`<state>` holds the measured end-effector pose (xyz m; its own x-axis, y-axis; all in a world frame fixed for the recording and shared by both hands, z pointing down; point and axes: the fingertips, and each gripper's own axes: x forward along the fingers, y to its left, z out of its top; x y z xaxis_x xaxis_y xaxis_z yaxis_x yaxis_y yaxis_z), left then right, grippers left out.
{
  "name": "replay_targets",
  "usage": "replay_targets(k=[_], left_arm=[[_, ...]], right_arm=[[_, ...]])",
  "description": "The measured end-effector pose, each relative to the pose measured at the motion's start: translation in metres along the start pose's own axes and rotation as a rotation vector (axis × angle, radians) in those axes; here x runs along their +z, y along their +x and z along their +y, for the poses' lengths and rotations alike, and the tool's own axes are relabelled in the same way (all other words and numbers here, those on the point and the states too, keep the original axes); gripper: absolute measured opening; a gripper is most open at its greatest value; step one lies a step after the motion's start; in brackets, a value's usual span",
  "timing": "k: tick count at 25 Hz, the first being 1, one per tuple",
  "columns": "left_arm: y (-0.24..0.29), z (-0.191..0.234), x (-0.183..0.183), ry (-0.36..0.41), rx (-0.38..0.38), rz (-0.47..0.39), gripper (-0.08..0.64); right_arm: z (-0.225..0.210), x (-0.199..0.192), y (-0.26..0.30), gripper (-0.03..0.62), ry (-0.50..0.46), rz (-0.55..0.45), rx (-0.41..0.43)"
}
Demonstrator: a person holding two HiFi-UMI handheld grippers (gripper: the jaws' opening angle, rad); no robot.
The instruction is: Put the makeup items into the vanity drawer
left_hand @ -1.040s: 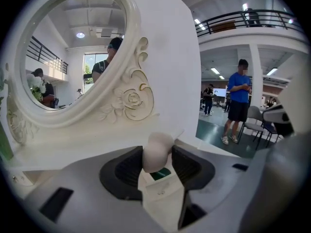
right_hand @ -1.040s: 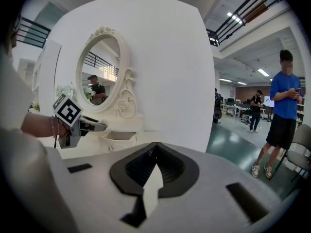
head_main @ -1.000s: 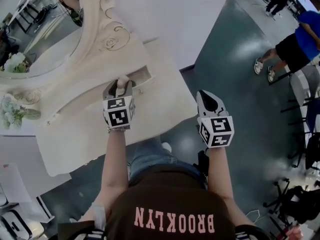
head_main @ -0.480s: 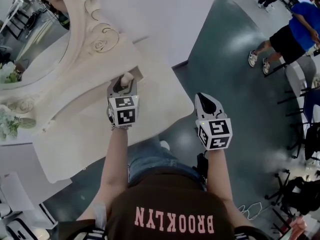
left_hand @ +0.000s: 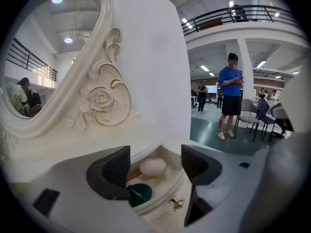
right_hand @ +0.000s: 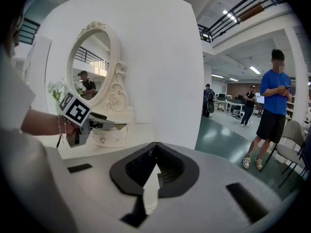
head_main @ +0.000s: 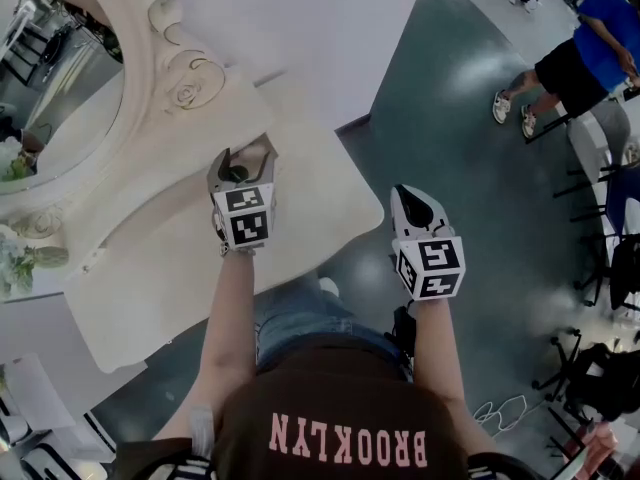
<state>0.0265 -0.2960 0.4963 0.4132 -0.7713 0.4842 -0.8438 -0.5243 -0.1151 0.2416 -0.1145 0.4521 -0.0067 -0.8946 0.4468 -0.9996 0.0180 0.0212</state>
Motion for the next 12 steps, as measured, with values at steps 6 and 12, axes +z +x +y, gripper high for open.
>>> replay_targets(k=[6, 12], left_arm=[[-0.014, 0.004, 0.002, -0.021, 0.021, -0.011, 0.302], [-0.039, 0.009, -0.008, -0.049, 0.061, -0.009, 0.302]], right_arm=[[0.007, 0.007, 0.002, -0.005, -0.017, -0.018, 0.041], [0.015, 0.009, -0.003, -0.005, -0.035, -0.033, 0.094]])
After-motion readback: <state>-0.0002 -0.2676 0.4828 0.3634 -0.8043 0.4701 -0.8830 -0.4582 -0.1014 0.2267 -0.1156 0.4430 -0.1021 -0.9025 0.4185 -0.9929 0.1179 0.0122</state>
